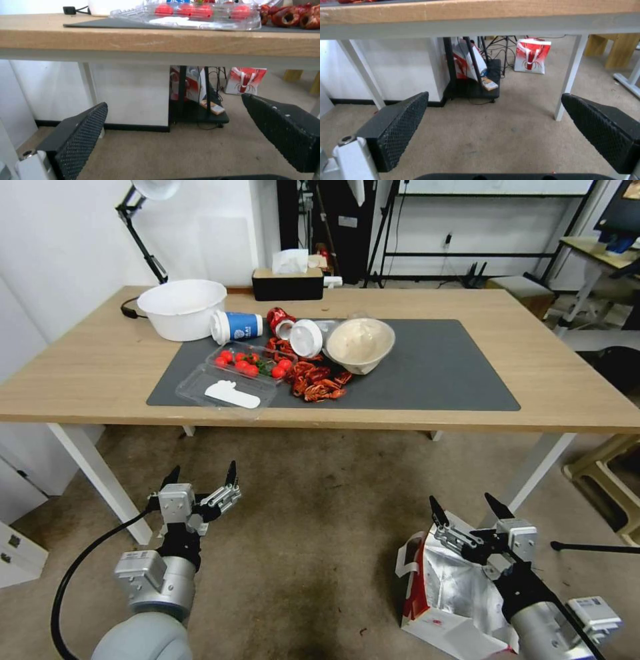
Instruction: Pick up the food delivery bag from the floor and place it on the table.
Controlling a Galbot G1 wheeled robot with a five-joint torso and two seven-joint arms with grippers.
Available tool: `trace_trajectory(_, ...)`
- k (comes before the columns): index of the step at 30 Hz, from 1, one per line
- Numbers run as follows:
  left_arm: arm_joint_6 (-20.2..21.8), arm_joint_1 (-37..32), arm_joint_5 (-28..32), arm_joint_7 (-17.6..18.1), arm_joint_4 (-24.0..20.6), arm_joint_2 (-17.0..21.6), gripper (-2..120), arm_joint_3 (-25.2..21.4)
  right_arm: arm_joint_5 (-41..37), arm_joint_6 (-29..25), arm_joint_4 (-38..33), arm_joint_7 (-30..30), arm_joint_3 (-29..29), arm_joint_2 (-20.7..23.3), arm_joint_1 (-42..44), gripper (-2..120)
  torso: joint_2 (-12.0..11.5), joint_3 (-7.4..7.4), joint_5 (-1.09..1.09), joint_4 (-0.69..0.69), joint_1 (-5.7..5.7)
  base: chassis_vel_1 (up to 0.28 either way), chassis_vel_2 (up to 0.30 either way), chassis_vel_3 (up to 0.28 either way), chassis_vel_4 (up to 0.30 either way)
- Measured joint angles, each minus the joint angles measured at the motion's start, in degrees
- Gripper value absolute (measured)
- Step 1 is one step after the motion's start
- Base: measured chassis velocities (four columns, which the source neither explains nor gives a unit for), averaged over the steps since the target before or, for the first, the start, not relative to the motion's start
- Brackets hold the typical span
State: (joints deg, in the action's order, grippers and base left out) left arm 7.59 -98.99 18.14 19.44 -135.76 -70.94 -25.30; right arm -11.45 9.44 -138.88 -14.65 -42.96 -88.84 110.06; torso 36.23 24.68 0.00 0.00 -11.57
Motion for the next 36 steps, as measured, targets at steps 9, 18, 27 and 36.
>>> trace_trajectory(9, -0.74, -0.01, -0.3, 0.03, 0.18, 0.02, 100, -0.29, 0.35, -0.01, -0.01, 0.74, 0.41, -0.19, 0.01, 100, -2.24, -1.39, 0.0, 0.0, 0.86, 0.0, 0.0, 0.0, 0.0)
trace_trajectory(18, -0.28, 0.1, -0.35, 0.14, 0.21, -0.11, 100, 0.07, 0.38, -0.17, -0.02, 0.63, 0.15, -0.08, 0.2, 100, -4.3, -2.67, 0.0, 0.0, 1.62, 0.0, 0.0, 0.0, 0.0)
trace_trajectory(27, -0.23, 0.18, -0.26, 0.15, 0.21, -0.11, 100, 0.06, 0.48, -0.18, 0.03, 0.73, 0.2, -0.01, 0.2, 100, -5.25, -3.25, 0.0, 0.0, 2.01, 0.0, 0.0, 0.0, 0.0)
trace_trajectory(36, -0.27, 0.18, -0.13, 0.17, 0.21, -0.08, 100, -0.1, 0.49, 0.12, 0.24, 0.76, 0.19, 0.32, 0.05, 100, -6.84, -4.23, 0.0, 0.0, 2.62, 0.0, 0.0, 0.0, 0.0)
